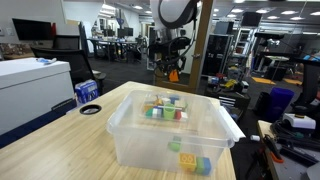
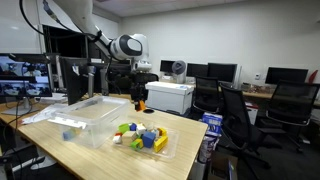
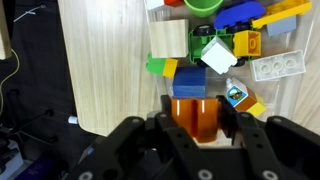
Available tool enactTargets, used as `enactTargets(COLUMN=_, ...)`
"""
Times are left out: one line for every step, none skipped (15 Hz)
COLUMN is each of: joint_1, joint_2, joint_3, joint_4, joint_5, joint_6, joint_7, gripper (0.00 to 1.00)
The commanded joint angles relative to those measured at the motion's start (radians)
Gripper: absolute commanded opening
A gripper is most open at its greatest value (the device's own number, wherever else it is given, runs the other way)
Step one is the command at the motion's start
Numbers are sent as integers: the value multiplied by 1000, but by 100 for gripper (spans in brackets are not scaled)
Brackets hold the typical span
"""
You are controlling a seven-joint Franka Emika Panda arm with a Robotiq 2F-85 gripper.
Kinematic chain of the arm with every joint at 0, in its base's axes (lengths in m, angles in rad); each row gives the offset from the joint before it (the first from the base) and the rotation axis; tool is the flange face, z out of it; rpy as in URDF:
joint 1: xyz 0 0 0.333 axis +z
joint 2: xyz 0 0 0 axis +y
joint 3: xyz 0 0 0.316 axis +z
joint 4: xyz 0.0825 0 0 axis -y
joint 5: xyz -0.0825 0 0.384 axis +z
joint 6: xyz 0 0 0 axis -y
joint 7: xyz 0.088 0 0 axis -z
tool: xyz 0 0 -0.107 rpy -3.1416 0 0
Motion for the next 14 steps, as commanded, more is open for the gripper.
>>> enactTargets(joint_1=-17, joint_2=61, joint_3=0, joint_4=30, joint_5=65, joint_6=33, joint_7=-74, gripper=22)
enactTargets(joint_1=-18, joint_2=76, joint_3=0, joint_4=35, joint_5=81, joint_6=37, joint_7=-89, gripper=22)
enactTargets(joint_1=-19, joint_2=88, joint_3=2, joint_4=38, joint_5=96, joint_6=46, joint_7=-107, gripper=22)
enactTargets(joint_1=-19, joint_2=101, joint_3=1, joint_4=44, joint_5=106, joint_6=47, joint_7=-120, gripper=22)
enactTargets(joint_1=-18, joint_2=113, joint_3=1, joint_4=50, joint_5=119, joint_6=45, joint_7=-133, gripper=22)
enactTargets(joint_1=-17, joint_2=122, joint_3=0, joint_4=55, joint_5=126, joint_6=43, joint_7=-141, gripper=22)
enactTargets(joint_1=-16, joint_2=131, joint_3=-3, joint_4=61, joint_5=131, joint_6=39, joint_7=-148, gripper=22)
enactTargets(joint_1=-17, joint_2=139, joint_3=-4, joint_4=66, joint_5=137, joint_6=35, joint_7=-155, gripper=22)
enactTargets(joint_1=-17, joint_2=148, joint_3=-6, joint_4=72, joint_5=142, joint_6=33, joint_7=-163, gripper=22)
enactTargets(joint_1=-19, joint_2=158, joint_3=-8, joint_4=81, joint_5=145, joint_6=29, joint_7=-170, gripper=22)
enactTargets(joint_1=-21, joint_2=167, joint_3=-10, joint_4=90, joint_5=149, joint_6=25, joint_7=-177, gripper=22)
enactTargets(joint_1=-22, joint_2=175, joint_3=-13, joint_4=97, joint_5=152, joint_6=22, joint_7=-182, gripper=22)
enactTargets(joint_1=-23, joint_2=183, joint_3=-16, joint_4=105, joint_5=153, joint_6=18, joint_7=-185, gripper=22)
enactTargets(joint_1=-24, joint_2=188, joint_3=-17, joint_4=110, joint_5=155, joint_6=16, joint_7=-189, gripper=22)
